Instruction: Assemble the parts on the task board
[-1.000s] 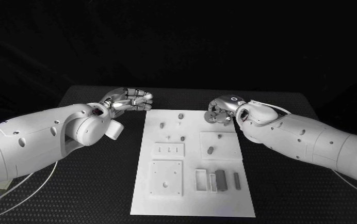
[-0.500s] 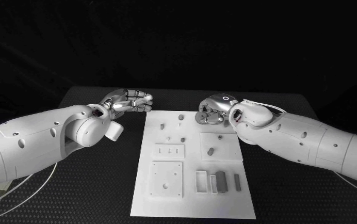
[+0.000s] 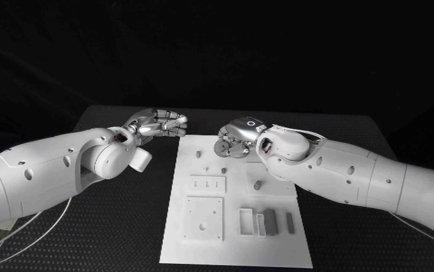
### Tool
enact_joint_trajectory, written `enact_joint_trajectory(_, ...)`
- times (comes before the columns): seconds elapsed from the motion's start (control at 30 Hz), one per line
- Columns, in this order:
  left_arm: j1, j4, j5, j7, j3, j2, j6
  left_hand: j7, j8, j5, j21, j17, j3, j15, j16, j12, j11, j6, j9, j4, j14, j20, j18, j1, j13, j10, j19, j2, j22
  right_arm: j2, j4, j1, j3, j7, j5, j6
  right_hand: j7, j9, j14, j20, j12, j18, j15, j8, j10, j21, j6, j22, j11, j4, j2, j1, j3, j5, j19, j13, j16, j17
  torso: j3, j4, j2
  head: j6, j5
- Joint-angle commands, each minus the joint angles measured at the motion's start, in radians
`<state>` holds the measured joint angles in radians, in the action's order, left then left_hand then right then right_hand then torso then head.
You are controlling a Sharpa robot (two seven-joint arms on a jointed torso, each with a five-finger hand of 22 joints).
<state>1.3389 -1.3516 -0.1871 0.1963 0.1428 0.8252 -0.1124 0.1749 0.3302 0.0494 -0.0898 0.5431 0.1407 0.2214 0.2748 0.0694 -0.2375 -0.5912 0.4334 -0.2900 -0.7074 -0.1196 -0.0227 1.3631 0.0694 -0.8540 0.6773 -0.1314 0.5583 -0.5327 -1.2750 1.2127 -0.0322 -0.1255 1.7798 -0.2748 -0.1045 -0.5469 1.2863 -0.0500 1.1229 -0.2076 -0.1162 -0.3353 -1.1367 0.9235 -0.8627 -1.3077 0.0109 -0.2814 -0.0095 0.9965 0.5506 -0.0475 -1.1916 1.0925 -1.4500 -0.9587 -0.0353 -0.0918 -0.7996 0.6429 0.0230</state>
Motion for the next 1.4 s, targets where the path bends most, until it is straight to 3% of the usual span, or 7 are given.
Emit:
enact_joint_trajectory(0.03, 0.002, -0.001, -0.003, 0.009, -0.001, -0.004, 0.009, 0.053, 0.006, 0.000, -0.007, 0.001, -0.007, -0.002, -0.003, 0.005, 0.000, -0.007, 0.001, 0.001, -0.001, 0.001, -0.005, 0.009, 0.002, 0.004, 0.002, 0.001, 0.001, 0.023, 0.023, -0.001, -0.005, -0.017, 0.035, 0.007, 0.009, -0.011, 0.000, -0.006, -0.004, -0.054, -0.007, 0.004, -0.002, 0.006, -0.121, -0.017, 0.005, -0.003, -0.007, 0.000, 0.004, -0.003, -0.001, -0.001, 0.001, 0.002, -0.0011, -0.0009, 0.000, 0.002, -0.003)
enact_joint_trajectory(0.2, 0.002, 0.002, -0.003, 0.009, -0.001, -0.007, 0.011, 0.053, 0.006, 0.000, -0.007, 0.001, -0.008, -0.002, -0.003, 0.005, 0.000, -0.007, 0.001, 0.001, -0.001, 0.001, -0.005, 0.010, 0.002, 0.004, 0.002, 0.002, 0.002, 0.062, 0.060, -0.004, -0.014, -0.018, 0.047, 0.001, 0.009, -0.011, -0.001, -0.007, -0.004, -0.054, -0.007, 0.005, -0.002, 0.006, -0.120, -0.017, 0.005, -0.004, -0.008, 0.001, 0.005, -0.003, -0.002, -0.001, 0.001, 0.002, -0.0017, -0.0040, -0.001, 0.002, -0.004)
enact_joint_trajectory(0.27, 0.002, 0.002, -0.003, 0.009, -0.001, -0.008, 0.010, 0.053, 0.006, 0.000, -0.007, 0.001, -0.008, -0.002, -0.003, 0.005, 0.000, -0.007, 0.001, 0.001, -0.001, 0.001, -0.005, 0.010, 0.002, 0.004, 0.002, 0.002, 0.002, 0.073, 0.072, -0.005, -0.018, -0.018, 0.051, 0.001, 0.009, -0.011, -0.001, -0.007, -0.005, -0.054, -0.006, 0.005, -0.002, 0.006, -0.120, -0.017, 0.005, -0.004, -0.008, 0.002, 0.005, -0.003, -0.002, -0.002, 0.001, 0.003, -0.0003, -0.0017, 0.000, 0.003, -0.007)
enact_joint_trajectory(0.4, 0.002, 0.003, -0.003, 0.009, -0.001, -0.009, 0.012, 0.053, 0.006, 0.000, -0.007, 0.001, -0.009, -0.002, -0.003, 0.005, 0.000, -0.007, 0.001, 0.001, -0.001, 0.001, -0.005, 0.010, 0.002, 0.004, 0.002, 0.002, 0.002, 0.092, 0.100, -0.009, -0.026, -0.018, 0.058, 0.003, 0.009, -0.012, -0.001, -0.007, -0.005, -0.054, -0.006, 0.006, -0.002, 0.005, -0.120, -0.016, 0.005, -0.004, -0.008, 0.002, 0.006, -0.003, -0.002, -0.002, 0.001, 0.003, -0.0016, -0.0025, -0.001, 0.003, -0.008)
enact_joint_trajectory(0.73, 0.002, 0.003, -0.003, 0.008, -0.001, -0.010, 0.011, 0.053, 0.006, 0.000, -0.007, 0.001, -0.010, -0.002, -0.003, 0.005, 0.000, -0.006, 0.001, 0.001, -0.001, 0.001, -0.005, 0.010, 0.002, 0.004, 0.002, 0.002, 0.003, 0.113, 0.130, -0.009, -0.032, -0.015, 0.070, 0.005, 0.007, -0.011, -0.001, -0.007, -0.006, -0.054, -0.006, 0.009, -0.003, 0.005, -0.116, -0.016, 0.004, -0.003, -0.011, 0.001, 0.006, -0.003, -0.003, -0.002, 0.002, 0.005, 0.0005, 0.0027, -0.001, 0.003, -0.012)
enact_joint_trajectory(1.03, 0.002, 0.012, -0.003, 0.008, -0.001, -0.020, 0.015, 0.053, 0.006, 0.000, -0.007, 0.002, -0.011, -0.002, -0.004, 0.006, 0.000, -0.006, 0.001, 0.001, -0.001, 0.001, -0.005, 0.011, 0.002, 0.004, 0.002, 0.003, 0.003, 0.134, 0.158, -0.010, -0.034, -0.012, 0.070, 0.011, 0.007, -0.011, -0.001, -0.007, -0.007, -0.054, -0.005, 0.010, -0.003, 0.004, -0.114, -0.016, 0.003, -0.003, -0.012, 0.001, 0.006, -0.003, -0.003, -0.002, 0.003, 0.006, 0.0008, 0.0020, -0.001, 0.002, -0.009)
enact_joint_trajectory(1.4, 0.002, 0.016, -0.003, 0.008, -0.001, -0.022, 0.017, 0.053, 0.006, 0.000, -0.007, 0.002, -0.013, -0.002, -0.004, 0.005, 0.000, -0.005, 0.001, 0.001, -0.001, 0.001, -0.005, 0.011, 0.002, 0.004, 0.002, 0.004, 0.003, 0.138, 0.190, -0.021, -0.049, -0.012, 0.066, 0.031, 0.006, -0.012, -0.002, -0.007, -0.008, -0.054, -0.004, 0.012, -0.003, 0.003, -0.113, -0.015, 0.002, -0.002, -0.014, -0.001, 0.005, -0.003, -0.003, -0.002, 0.004, 0.009, 0.0015, 0.0024, -0.001, 0.007, -0.010)
